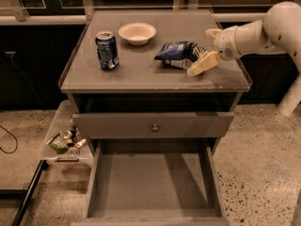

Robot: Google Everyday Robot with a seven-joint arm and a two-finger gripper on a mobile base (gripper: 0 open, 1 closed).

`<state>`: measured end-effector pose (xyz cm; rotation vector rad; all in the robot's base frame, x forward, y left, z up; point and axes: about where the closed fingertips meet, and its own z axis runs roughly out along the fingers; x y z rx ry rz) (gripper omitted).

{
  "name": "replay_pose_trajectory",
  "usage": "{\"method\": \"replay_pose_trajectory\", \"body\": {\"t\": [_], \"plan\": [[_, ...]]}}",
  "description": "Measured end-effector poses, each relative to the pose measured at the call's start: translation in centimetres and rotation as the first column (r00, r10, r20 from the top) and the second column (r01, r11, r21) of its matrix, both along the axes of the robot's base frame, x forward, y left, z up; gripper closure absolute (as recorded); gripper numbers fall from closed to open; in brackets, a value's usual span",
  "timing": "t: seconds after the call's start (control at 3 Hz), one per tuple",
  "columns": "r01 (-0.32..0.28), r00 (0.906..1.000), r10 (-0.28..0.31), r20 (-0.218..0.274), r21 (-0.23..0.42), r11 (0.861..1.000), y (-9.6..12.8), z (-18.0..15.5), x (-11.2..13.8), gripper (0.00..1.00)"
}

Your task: Pick blue chip bag from middle drawer and place on counter

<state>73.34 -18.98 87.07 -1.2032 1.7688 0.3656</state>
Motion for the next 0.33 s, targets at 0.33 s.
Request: {"method": "replay_pose_trajectory", "body": {"t": [0.33], "plan": [[0.0,1.0,0.0,0.0,0.0,1.0,0.0,0.0,0.0,0.0]]}}
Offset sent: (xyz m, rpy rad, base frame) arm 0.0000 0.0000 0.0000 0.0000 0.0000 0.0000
